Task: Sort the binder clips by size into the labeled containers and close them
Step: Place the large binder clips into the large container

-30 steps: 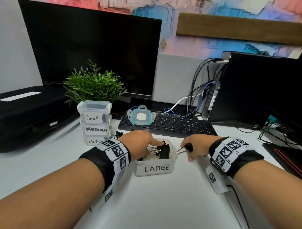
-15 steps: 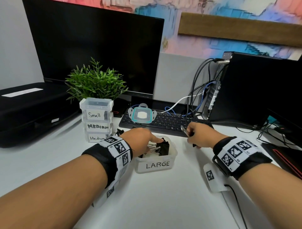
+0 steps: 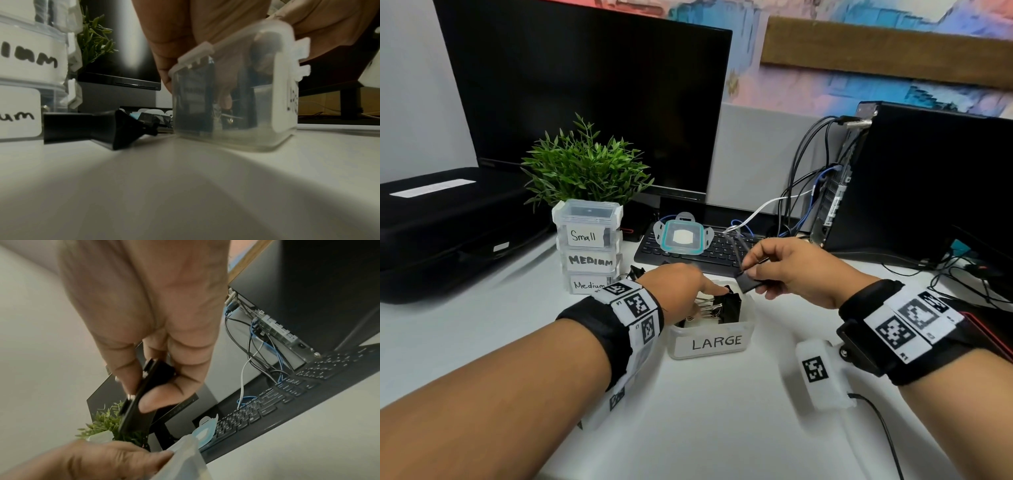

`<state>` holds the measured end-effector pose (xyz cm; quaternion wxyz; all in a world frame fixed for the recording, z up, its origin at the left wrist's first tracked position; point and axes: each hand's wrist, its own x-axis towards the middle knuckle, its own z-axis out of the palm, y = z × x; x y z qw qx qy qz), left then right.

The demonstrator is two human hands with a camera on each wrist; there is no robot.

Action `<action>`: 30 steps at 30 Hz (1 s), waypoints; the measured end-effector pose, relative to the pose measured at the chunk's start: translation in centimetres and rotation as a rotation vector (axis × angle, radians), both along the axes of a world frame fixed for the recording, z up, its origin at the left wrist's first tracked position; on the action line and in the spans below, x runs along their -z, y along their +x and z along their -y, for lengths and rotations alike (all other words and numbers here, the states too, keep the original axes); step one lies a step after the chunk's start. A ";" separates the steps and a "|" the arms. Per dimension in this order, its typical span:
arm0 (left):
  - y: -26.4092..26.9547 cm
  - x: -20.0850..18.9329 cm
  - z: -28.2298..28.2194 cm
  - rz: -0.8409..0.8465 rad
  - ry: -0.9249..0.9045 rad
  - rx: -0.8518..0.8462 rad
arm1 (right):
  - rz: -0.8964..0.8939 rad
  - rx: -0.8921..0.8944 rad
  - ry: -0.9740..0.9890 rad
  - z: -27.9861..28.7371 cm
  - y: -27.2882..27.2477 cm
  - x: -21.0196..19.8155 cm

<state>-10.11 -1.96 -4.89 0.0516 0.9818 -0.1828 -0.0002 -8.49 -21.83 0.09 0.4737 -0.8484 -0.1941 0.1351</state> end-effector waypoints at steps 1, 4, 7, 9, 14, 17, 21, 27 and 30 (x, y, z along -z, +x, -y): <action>0.0 0.0 0.0 0.003 -0.007 0.000 | 0.031 -0.009 -0.052 0.0 -0.1 -0.1; -0.1 -0.1 -0.1 0.019 -0.026 0.004 | 0.109 -0.053 -0.178 0.2 -0.3 -0.6; -0.1 -0.1 -0.2 0.005 -0.045 0.004 | 0.136 -0.054 -0.190 0.7 -0.2 -1.1; -0.1 -0.1 -0.3 -0.005 -0.048 0.001 | 0.138 -0.036 -0.184 1.0 -0.1 -1.3; -0.2 -0.3 -0.3 -0.019 -0.067 0.001 | 0.133 -0.007 -0.101 1.8 0.0 -1.1; -0.3 -0.4 -0.3 -0.017 -0.073 -0.004 | 0.093 0.002 -0.018 1.7 0.1 -0.6; -0.7 -0.7 -0.1 -0.007 -0.088 -0.011 | 0.106 -0.020 0.023 0.8 -0.4 0.1; -1.0 -0.9 0.3 -0.018 -0.150 -0.039 | 0.352 -0.094 -0.304 -0.7 -1.5 0.8; -1.3 -1.1 0.4 0.037 -0.121 -0.049 | 0.393 -0.159 -0.426 -1.6 -2.2 1.3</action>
